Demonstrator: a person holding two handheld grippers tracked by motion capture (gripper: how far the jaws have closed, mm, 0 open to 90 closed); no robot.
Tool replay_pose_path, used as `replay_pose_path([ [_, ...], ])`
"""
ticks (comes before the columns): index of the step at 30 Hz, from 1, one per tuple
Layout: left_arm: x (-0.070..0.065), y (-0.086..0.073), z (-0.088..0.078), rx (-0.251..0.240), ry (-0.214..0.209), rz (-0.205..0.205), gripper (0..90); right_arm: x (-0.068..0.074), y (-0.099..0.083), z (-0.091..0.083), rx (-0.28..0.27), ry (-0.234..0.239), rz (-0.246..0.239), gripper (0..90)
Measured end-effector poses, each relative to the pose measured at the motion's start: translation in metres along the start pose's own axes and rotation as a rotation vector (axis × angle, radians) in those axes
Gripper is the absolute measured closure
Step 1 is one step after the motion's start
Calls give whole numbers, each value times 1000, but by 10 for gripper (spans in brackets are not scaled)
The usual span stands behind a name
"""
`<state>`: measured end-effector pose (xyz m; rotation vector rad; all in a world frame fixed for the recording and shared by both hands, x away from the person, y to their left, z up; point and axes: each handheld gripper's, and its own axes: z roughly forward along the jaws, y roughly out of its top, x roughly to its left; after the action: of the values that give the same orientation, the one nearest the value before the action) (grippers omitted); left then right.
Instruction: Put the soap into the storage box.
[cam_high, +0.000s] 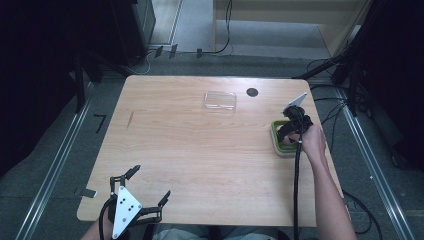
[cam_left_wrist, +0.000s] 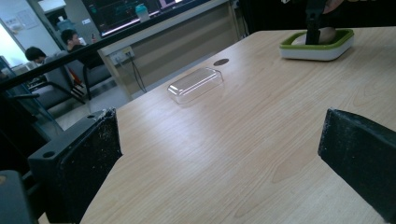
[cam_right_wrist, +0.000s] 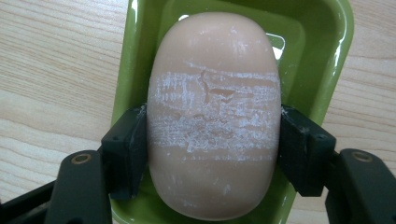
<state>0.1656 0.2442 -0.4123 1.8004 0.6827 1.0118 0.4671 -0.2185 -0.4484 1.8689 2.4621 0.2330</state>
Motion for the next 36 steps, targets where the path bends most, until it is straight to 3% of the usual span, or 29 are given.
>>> replay_pose_path([
  [11, 0, 0, 1, 0, -2, 2, 0, 1, 0, -1, 1, -10, -11, 322],
  [15, 0, 0, 0, 1, -2, 3, 0, 4, -1, -7, -15, -26, -12, 224],
  [20, 0, 0, 0, -1, 0, 2, 0, 10, -1, -12, -7, -29, -36, 197],
  [31, 0, 0, 0, 0, 0, 3, 0, 35, -7, -34, -23, -11, -155, 85],
  [36, -1, 0, 0, 0, -1, 5, 0, 58, -12, -48, -40, 8, -224, 50],
])
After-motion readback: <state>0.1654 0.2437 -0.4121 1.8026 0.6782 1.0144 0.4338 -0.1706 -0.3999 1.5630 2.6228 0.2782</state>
